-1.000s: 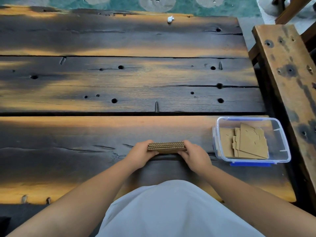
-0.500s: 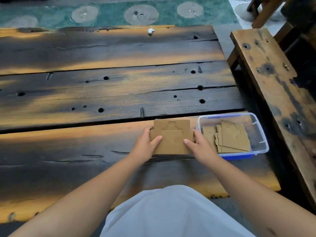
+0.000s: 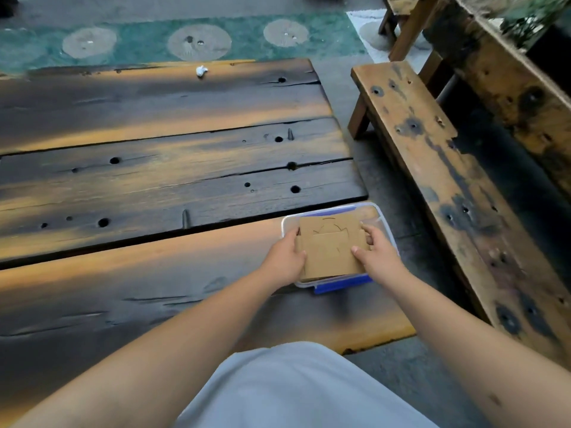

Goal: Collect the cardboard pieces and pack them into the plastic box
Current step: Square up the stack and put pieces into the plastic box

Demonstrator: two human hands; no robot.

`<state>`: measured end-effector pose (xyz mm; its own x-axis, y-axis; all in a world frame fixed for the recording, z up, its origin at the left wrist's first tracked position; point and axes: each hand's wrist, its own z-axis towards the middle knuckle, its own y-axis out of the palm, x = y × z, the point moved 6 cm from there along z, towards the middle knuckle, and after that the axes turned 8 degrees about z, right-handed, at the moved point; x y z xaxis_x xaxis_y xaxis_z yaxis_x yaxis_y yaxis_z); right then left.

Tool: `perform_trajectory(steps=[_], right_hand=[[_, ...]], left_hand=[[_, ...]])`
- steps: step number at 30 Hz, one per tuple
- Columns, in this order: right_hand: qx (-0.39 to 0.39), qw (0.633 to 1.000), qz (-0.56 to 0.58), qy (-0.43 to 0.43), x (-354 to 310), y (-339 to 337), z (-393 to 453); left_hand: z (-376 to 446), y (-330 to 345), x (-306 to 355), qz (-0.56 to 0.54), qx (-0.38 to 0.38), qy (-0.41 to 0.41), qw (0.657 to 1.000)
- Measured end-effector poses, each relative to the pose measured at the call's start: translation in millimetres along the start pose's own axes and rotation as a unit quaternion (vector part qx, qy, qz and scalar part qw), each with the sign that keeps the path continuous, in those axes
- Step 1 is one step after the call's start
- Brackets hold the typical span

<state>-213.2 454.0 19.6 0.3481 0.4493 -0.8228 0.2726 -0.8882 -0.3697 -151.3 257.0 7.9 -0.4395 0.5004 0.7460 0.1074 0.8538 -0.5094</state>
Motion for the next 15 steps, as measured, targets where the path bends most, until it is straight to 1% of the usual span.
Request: perform_trajectory(steps=[2, 6, 11, 15], right_hand=[[0.003, 1.000, -0.015, 0.012, 3.9, -9.4, 11.1], [0.002, 0.997, -0.066, 0.045, 11.5, -21.1, 38.3], [-0.029, 0.985, -0.144, 0.090, 25.8, -12.4, 61.5], [-0.036, 0.969, -0.216, 0.118, 31.0, -5.0, 69.5]], left_hand=[[8.7, 11.0, 8.8, 0.002, -0.010, -0.004, 1.000], [27.9, 30.2, 17.4, -0.014, -0.038, -0.040, 0.998], [42.1, 41.0, 15.3, -0.003, -0.059, -0.076, 0.995], [43.9, 47.7, 12.0, 0.000, -0.065, -0.096, 0.993]])
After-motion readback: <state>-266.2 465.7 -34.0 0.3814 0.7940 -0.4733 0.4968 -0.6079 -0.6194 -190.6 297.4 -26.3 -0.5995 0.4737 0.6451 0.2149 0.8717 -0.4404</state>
